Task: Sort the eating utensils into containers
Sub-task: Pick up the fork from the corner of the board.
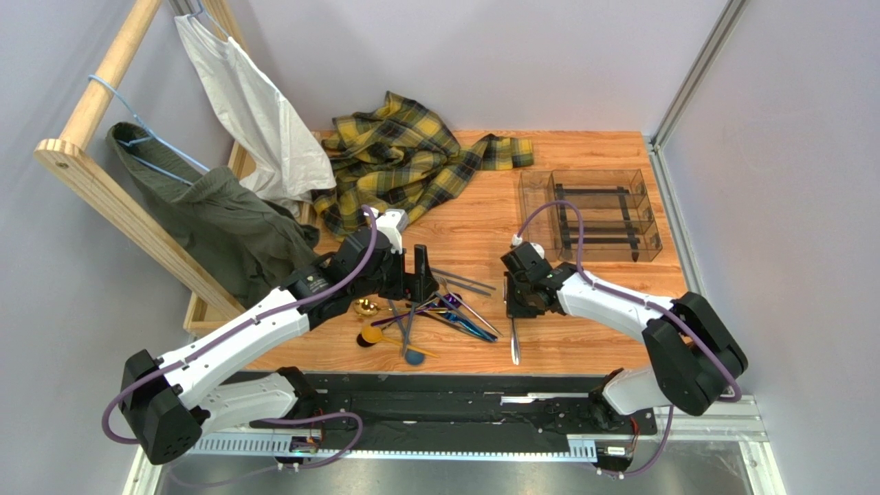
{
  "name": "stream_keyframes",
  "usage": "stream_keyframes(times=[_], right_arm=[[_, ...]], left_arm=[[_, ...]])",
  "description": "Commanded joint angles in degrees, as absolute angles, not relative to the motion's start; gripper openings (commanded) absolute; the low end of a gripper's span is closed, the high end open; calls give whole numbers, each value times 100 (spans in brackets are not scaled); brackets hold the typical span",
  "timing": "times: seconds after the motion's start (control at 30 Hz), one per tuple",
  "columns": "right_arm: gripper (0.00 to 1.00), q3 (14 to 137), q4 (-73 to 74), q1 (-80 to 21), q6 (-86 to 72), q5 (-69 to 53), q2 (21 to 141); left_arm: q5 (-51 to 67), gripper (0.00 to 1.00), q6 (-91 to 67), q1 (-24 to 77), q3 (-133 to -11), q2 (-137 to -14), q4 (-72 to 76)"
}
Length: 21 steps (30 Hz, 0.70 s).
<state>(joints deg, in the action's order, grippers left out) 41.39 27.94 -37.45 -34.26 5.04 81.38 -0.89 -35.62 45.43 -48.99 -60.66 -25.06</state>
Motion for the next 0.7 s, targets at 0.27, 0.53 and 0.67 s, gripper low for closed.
stream_keyframes(times=[0.27,0.53,0.67], right_arm=[[0,4412,3313,-3744,-3401,782,7269],[0,5061,3893,-3744,-3357,888,6576],[0,5465,4253,-3744,-3314,1028,6302]], left_arm=[[-44,95,-3542,4553,-4896,-5880,-2443],[-44,95,-3524,4544,-4887,-5941,-2443],[-35,95,-3516,4544,-4869,-5950,-2408]])
